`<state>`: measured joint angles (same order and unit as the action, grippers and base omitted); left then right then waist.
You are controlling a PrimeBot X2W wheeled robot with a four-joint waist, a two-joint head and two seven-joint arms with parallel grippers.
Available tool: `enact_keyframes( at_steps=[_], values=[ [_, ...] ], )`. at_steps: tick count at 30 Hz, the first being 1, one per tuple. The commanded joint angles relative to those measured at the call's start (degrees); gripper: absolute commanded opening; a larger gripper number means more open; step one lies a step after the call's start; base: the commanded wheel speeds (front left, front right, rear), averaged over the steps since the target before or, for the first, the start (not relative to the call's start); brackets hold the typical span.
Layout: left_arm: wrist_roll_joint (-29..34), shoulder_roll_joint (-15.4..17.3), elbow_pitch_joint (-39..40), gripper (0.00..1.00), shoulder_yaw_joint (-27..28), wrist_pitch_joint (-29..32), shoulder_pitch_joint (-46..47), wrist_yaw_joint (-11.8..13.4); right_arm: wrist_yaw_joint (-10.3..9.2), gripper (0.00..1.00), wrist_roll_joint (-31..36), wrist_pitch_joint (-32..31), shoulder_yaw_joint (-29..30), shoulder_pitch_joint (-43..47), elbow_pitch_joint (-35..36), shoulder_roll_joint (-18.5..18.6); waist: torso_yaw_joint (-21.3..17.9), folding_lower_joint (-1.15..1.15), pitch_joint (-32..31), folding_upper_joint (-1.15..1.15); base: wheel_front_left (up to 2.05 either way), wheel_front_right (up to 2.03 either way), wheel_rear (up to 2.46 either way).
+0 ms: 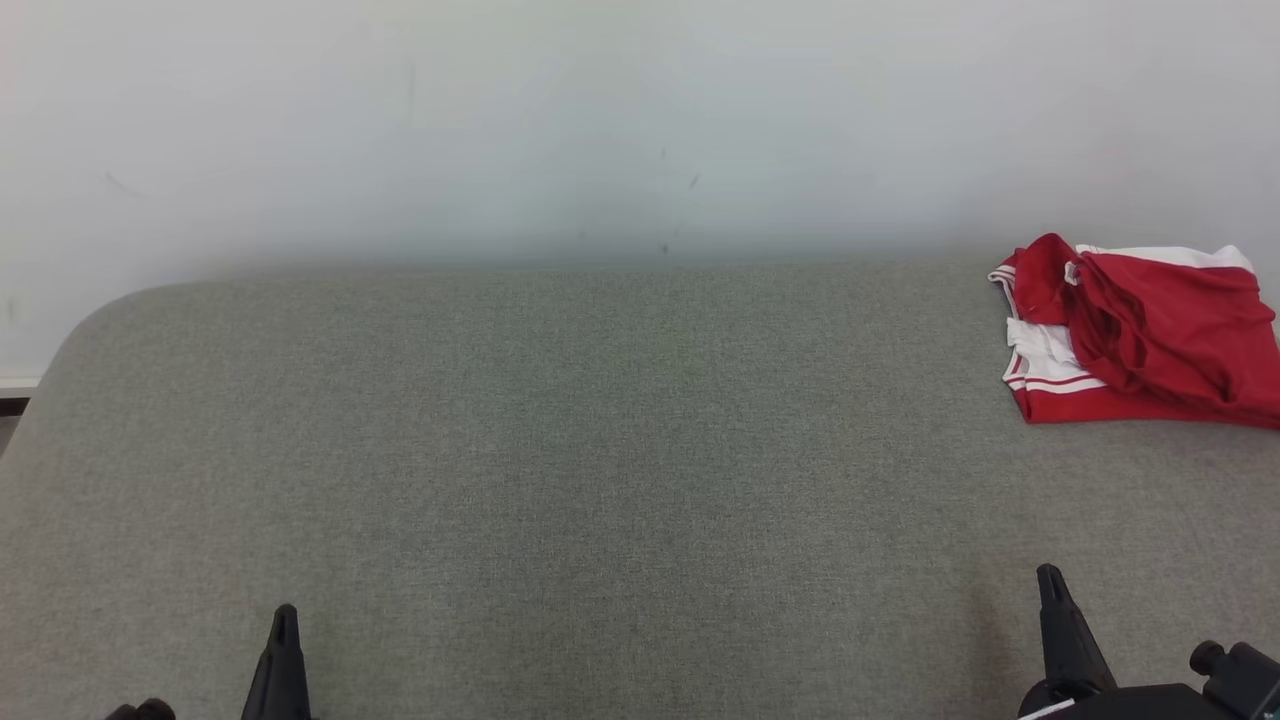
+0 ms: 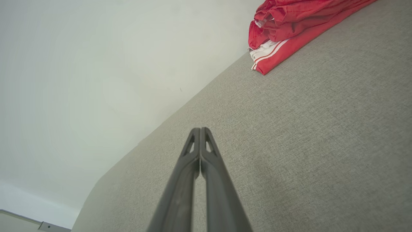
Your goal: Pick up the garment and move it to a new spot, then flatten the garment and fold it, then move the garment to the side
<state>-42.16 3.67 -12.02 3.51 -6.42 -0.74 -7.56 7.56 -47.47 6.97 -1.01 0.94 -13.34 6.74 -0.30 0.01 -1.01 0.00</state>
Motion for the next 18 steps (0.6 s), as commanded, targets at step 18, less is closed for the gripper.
enact_keyframes(
  at_steps=[18],
  values=[
    [-14.1, -0.18, -0.09, 0.0, 1.02, 3.56, 3.02, 0.05, -0.06, 0.0, -12.91, -3.56, 2.01, -2.95, 0.36, -0.81, 0.06, -0.01, 0.23, 0.0, 0.0, 0.0, 0.0]
  ],
)
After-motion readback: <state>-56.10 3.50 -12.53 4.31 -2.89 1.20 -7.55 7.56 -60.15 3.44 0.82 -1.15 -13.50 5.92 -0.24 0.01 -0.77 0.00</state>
